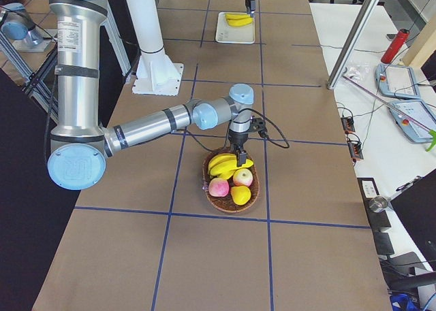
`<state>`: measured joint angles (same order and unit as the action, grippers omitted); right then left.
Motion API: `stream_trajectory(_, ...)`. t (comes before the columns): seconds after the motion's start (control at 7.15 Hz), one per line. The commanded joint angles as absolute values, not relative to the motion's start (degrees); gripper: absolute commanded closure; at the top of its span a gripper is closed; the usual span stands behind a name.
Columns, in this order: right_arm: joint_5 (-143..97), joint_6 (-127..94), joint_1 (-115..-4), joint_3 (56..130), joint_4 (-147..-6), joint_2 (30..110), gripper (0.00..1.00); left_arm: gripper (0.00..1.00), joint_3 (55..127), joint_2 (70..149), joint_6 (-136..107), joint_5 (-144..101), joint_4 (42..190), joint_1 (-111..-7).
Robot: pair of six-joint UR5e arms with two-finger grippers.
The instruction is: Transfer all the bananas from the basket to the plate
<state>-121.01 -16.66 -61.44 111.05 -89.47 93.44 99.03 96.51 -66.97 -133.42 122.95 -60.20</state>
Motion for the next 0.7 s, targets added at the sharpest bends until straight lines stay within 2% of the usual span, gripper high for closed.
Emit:
stream_trajectory(0.0,-121.8,-16.5,-60.2,110.5,-89.7,93.6,0.01,0.00,98.9,96.5,-67.0,-133.4,123.0,-60.2)
stream_trajectory(0.56,-121.7,-13.6,-59.2,108.1,-89.3,93.4,0.04,0.00,98.6,96.4,-66.9,-133.0,123.0,-60.1)
